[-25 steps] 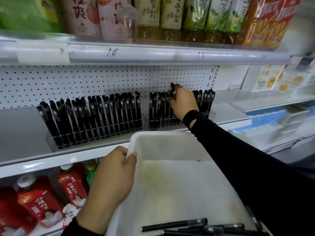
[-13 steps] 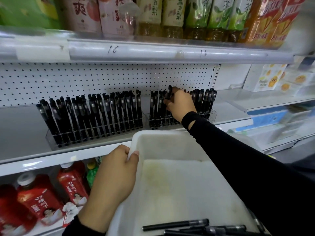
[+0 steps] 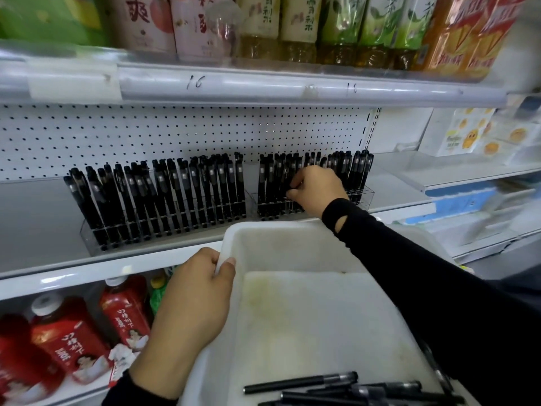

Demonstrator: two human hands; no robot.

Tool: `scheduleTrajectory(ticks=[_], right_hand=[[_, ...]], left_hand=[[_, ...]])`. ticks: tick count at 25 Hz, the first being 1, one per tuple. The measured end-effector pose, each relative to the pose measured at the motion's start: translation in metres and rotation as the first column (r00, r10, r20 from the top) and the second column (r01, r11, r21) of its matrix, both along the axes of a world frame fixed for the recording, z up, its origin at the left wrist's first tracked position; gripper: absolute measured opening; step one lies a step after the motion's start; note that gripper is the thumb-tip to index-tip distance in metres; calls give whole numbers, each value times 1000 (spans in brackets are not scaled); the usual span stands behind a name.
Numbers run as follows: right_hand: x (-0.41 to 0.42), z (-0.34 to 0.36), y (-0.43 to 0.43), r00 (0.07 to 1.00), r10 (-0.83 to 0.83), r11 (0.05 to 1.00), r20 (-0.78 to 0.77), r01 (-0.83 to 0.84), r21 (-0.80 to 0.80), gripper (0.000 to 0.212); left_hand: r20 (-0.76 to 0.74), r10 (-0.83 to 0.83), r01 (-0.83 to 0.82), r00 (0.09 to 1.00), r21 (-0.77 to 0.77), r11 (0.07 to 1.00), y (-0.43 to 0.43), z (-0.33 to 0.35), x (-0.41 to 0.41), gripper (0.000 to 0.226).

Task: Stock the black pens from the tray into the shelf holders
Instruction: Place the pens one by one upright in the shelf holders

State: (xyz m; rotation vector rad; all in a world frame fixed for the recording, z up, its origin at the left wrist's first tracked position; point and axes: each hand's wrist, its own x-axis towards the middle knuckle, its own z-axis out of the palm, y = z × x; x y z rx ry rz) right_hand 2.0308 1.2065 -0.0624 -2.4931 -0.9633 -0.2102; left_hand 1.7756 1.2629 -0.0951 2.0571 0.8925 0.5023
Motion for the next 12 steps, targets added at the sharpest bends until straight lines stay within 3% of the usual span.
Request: scheduleTrajectory(ticks=[3,5,7,9,12], right_hand=[[-37,22,-41,968,250,967,15,-249,-55,22],[-67,29,-65,865,449,840,-226,-494,-222,25],[-92,17,-78,753,441,631,-488,-647,-428,27],[-112,-2,-83,706,384,427,-595,-707,-563,33],[-123,-21,-84,702,391,340,-595,-711,-616,32]], left_hand=[[-4,-2,2,1000,13,1000,0,0,1,26],[-7,-7,7,1000,21,1000,-1,0,3,26],[-16,-7,7,1000,18,1000,-2,0,5,26],[-14,-6,7,1000,5,1000,-2,1,6,25],[4,-6,6,1000,-7,1000,-4,1,4,26]])
